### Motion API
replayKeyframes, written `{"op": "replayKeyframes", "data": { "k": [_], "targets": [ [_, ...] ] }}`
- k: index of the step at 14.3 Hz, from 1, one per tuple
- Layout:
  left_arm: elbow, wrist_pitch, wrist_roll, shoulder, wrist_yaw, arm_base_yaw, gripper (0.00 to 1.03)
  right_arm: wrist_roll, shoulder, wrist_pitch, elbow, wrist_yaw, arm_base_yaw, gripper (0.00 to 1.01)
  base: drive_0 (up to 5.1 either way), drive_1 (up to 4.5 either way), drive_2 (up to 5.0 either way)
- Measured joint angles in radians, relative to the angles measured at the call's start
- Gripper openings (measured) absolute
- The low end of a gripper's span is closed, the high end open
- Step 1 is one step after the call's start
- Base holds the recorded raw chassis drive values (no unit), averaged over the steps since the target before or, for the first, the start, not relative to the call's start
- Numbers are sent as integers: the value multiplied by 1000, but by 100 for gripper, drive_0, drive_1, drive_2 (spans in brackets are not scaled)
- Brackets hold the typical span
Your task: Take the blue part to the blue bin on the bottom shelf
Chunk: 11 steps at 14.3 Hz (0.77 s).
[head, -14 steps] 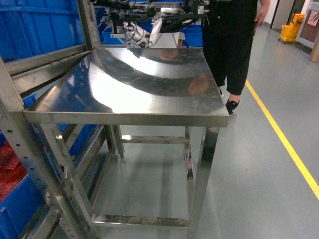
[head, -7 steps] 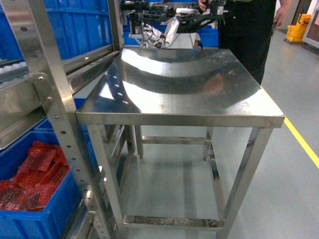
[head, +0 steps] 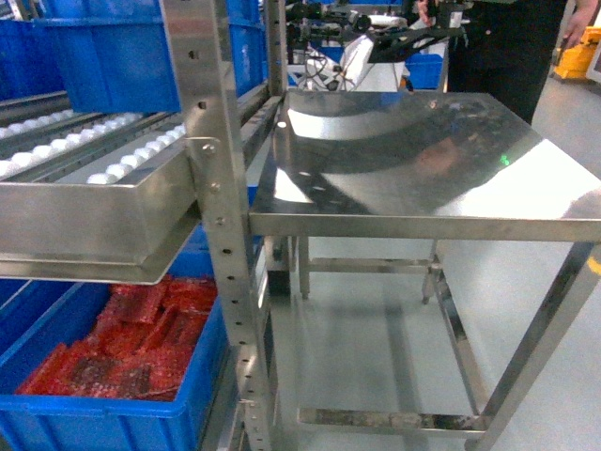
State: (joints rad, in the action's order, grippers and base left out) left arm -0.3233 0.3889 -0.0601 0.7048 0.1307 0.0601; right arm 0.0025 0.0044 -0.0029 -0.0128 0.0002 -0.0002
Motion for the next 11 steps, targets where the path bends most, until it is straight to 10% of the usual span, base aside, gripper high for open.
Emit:
{"op": "replayKeyframes", "data": {
  "k": [11],
  "targets": [
    [0, 0, 0, 0, 0, 0, 44, 0, 0, -2, 0, 0, 0, 98, -481, 224, 224]
  ]
}}
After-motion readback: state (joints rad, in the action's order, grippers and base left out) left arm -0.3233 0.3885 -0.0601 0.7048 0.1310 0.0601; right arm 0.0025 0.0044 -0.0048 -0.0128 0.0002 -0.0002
